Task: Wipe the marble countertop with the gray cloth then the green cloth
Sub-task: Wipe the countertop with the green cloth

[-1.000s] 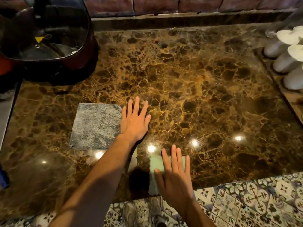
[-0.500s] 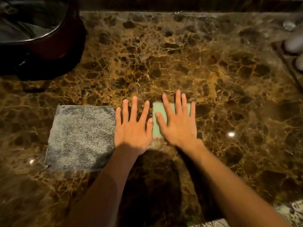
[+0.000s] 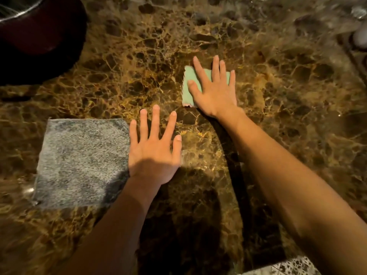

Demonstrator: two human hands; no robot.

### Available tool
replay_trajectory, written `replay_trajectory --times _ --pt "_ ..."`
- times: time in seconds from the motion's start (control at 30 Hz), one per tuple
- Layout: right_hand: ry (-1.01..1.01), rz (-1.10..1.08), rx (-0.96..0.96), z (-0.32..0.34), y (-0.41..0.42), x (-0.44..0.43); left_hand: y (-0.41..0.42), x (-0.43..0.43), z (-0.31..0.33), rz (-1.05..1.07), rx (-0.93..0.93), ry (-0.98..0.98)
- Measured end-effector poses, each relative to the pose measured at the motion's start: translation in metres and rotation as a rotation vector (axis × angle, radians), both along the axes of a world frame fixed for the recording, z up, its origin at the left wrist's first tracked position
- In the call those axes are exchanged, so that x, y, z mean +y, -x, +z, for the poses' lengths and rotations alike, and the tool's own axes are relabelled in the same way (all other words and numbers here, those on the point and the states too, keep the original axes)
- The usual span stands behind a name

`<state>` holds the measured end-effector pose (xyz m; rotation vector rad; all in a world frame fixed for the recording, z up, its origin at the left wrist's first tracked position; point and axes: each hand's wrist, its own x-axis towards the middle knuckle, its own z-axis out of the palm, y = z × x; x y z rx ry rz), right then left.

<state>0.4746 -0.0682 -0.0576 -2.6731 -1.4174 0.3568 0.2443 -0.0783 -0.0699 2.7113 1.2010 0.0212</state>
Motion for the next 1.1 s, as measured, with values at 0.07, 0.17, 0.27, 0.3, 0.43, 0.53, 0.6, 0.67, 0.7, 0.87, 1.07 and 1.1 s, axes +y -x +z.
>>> replay_trajectory --times 0.07,0.17,0.27,0.3,0.43,0.53,0.6,0.67,0.7,0.87,1.07,1.1 --pt "-0.007 0.027 -0.012 0.0 0.032 -0.041 -0.001 0.0 0.003 0.007 0.024 0.025" --pt "0.035 0.065 -0.03 0.003 0.093 -0.12 -0.001 0.001 0.006 0.011 0.045 0.052" --pt "0.07 0.071 -0.009 0.008 0.153 -0.204 -0.003 0.003 0.008 0.01 0.066 0.071" --pt "0.075 0.068 0.013 0.008 0.169 -0.227 -0.003 0.003 0.008 0.01 0.075 0.072" --pt "0.111 0.069 0.019 0.008 0.199 -0.267 -0.005 0.004 0.007 0.014 0.08 0.066" --pt "0.083 0.086 0.026 0.01 0.185 -0.253 -0.007 0.006 0.005 0.015 0.077 0.056" --pt "0.071 0.082 -0.012 0.006 0.159 -0.228 -0.008 0.007 0.005 0.014 0.061 0.044" --pt "0.068 0.056 -0.069 0.003 0.121 -0.187 -0.008 0.007 0.004 0.015 0.05 0.035" --pt "0.063 0.023 -0.061 0.001 0.099 -0.163 -0.008 0.007 0.004 0.016 0.049 0.031" --pt "0.038 -0.071 -0.026 0.0 -0.01 -0.04 -0.01 0.008 0.002 0.021 0.05 0.024" --pt "0.1 -0.092 0.016 0.006 -0.066 0.012 -0.012 0.008 0.003 0.032 0.029 0.014" --pt "0.087 -0.096 0.011 0.005 -0.064 0.01 -0.012 0.008 0.002 0.031 0.029 0.008"
